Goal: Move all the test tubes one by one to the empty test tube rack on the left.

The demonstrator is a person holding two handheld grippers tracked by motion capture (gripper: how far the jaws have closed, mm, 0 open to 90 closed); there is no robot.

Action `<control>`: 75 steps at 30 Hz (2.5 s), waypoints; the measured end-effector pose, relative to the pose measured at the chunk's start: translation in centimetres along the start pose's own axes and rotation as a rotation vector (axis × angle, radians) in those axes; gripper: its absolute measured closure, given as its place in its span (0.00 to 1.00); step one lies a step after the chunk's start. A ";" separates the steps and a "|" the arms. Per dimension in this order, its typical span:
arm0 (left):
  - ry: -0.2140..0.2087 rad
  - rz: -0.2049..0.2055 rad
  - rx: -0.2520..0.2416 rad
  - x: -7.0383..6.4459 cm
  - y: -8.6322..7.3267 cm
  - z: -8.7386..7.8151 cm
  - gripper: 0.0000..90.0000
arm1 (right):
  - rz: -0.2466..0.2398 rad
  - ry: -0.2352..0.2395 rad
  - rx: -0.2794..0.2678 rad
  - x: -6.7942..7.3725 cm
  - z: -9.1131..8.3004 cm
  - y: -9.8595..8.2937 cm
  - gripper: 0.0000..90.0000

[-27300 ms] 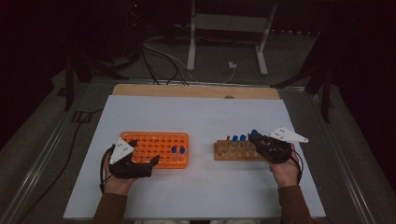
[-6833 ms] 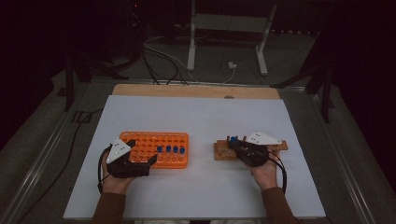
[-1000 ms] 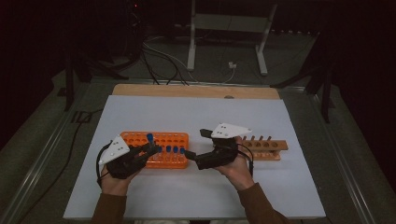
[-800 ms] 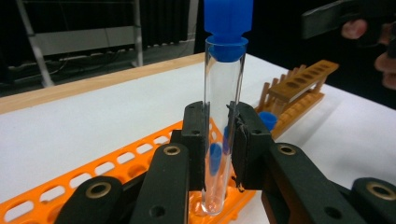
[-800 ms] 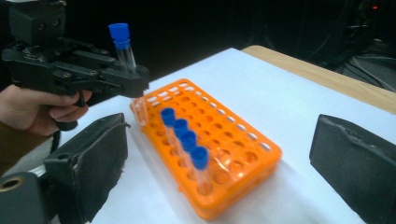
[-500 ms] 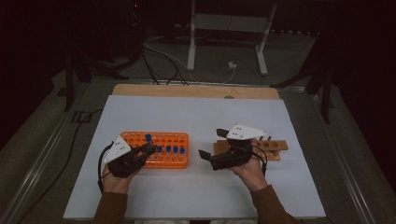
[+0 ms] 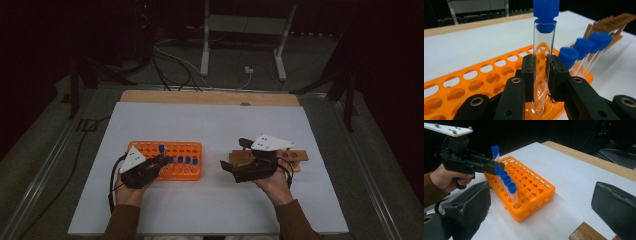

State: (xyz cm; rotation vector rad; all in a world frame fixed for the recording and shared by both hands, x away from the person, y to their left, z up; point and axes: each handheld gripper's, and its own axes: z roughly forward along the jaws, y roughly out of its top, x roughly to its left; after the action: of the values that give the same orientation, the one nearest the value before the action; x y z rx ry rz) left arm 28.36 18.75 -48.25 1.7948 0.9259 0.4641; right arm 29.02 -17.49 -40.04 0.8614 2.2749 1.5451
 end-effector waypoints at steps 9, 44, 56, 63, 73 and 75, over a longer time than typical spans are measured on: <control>0.032 0.045 0.114 -0.5 -0.7 0.6 0.86 | 0.003 0.002 -0.001 -0.2 -0.3 -0.3 0.03; 0.019 0.040 0.075 -0.5 -0.6 -1.1 0.79 | 0.006 -0.103 -0.017 -2.1 -2.2 -2.1 0.03; 0.063 0.001 -0.019 0.2 0.9 -3.9 0.28 | 0.036 -0.186 -0.038 -3.6 -3.5 -3.6 0.03; 0.117 -0.014 -0.060 0.7 1.1 -5.7 0.09 | 0.040 -0.247 -0.043 -4.3 -4.7 -5.0 0.03; 0.182 -0.006 -0.099 1.0 0.6 -6.9 0.01 | 0.072 -0.329 -0.081 -5.4 -6.9 -7.8 0.03; 0.189 -0.009 -0.107 1.1 0.5 -7.2 0.01 | 0.082 -0.330 -0.096 -5.5 -7.4 -8.3 0.03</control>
State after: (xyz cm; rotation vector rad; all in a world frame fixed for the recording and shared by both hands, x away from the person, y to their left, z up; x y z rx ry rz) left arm 24.39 23.91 -45.04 1.6702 1.0188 0.6747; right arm 26.85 -28.56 -45.19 1.1022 1.9400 1.4101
